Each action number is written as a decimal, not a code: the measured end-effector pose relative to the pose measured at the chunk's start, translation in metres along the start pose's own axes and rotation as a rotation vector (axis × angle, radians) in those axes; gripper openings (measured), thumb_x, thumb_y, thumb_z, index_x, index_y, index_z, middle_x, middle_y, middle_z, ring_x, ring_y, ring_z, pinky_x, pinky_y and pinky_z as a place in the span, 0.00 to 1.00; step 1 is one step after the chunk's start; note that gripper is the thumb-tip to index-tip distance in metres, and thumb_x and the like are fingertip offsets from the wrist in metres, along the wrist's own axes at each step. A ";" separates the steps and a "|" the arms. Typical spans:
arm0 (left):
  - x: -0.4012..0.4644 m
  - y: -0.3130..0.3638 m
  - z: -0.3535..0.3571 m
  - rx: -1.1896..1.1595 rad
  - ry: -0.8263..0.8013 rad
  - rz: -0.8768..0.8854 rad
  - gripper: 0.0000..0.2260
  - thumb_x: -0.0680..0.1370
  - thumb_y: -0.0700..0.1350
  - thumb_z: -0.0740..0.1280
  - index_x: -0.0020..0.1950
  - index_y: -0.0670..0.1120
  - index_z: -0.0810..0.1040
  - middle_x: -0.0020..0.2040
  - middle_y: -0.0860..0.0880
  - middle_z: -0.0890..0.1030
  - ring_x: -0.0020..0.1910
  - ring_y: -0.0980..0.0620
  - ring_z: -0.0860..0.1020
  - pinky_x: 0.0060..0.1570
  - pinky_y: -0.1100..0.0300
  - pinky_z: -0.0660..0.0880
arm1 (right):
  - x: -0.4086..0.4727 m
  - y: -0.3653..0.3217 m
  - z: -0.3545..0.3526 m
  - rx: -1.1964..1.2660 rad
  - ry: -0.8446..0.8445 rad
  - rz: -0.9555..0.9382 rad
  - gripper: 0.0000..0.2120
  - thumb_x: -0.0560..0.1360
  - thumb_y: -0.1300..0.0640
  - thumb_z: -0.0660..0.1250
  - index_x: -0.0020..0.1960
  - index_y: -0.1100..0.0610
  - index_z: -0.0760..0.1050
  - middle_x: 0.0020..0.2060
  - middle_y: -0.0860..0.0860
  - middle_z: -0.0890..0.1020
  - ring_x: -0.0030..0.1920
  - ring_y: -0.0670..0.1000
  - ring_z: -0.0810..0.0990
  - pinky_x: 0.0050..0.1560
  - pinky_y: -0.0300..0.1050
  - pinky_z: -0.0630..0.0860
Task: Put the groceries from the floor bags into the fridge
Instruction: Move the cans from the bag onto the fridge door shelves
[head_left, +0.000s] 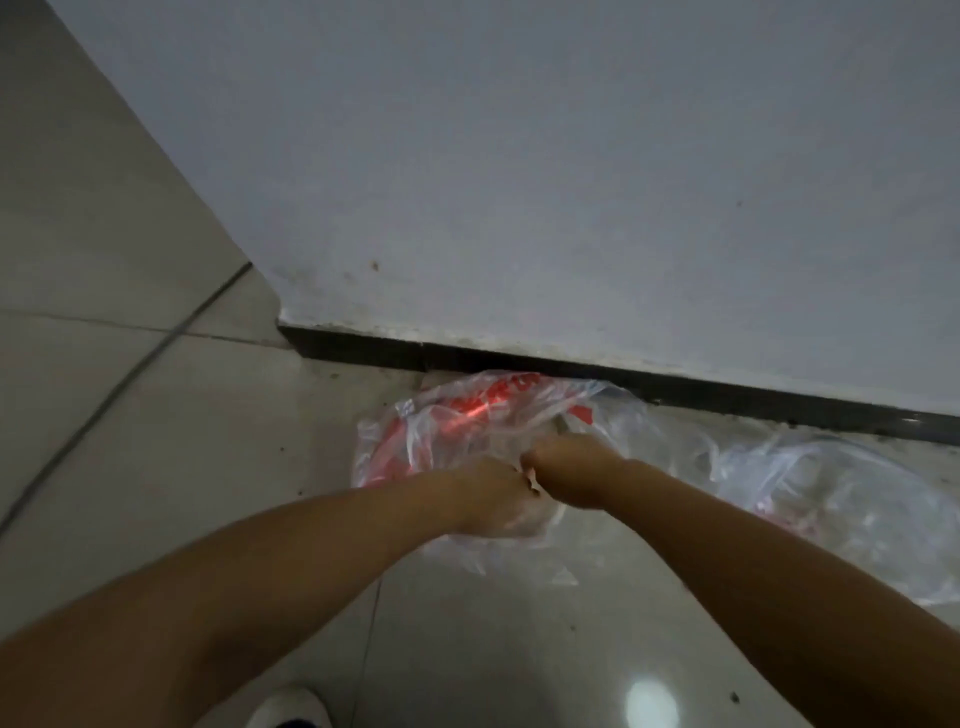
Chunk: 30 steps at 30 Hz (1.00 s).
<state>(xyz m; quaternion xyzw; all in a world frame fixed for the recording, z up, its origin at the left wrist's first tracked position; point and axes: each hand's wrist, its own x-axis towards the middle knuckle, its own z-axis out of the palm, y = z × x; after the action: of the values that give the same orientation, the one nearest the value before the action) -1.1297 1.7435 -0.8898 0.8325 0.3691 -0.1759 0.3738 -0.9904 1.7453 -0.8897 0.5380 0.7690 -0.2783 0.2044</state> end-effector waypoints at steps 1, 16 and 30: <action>0.008 -0.016 0.005 -0.037 0.005 -0.023 0.15 0.79 0.51 0.61 0.60 0.44 0.75 0.57 0.44 0.78 0.56 0.46 0.77 0.60 0.54 0.72 | 0.010 0.001 0.000 -0.031 0.019 -0.033 0.11 0.80 0.59 0.57 0.58 0.55 0.75 0.57 0.54 0.78 0.56 0.53 0.77 0.55 0.43 0.71; -0.009 -0.118 -0.022 0.536 0.124 -0.469 0.23 0.79 0.59 0.58 0.67 0.44 0.68 0.59 0.46 0.79 0.58 0.46 0.76 0.60 0.56 0.68 | 0.095 -0.003 -0.018 0.215 0.140 -0.185 0.20 0.72 0.43 0.67 0.63 0.45 0.71 0.57 0.48 0.79 0.58 0.51 0.77 0.55 0.45 0.72; -0.001 -0.133 0.012 -0.395 0.191 -0.658 0.28 0.67 0.58 0.73 0.58 0.47 0.67 0.45 0.50 0.79 0.40 0.53 0.79 0.38 0.58 0.77 | 0.079 0.003 0.016 -0.029 0.041 -0.040 0.33 0.69 0.50 0.72 0.69 0.54 0.62 0.65 0.55 0.72 0.63 0.57 0.73 0.66 0.52 0.70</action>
<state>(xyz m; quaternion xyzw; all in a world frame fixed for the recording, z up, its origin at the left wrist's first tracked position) -1.2294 1.7938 -0.9629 0.5944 0.6759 -0.1338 0.4146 -1.0140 1.7924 -0.9514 0.5251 0.7876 -0.2598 0.1907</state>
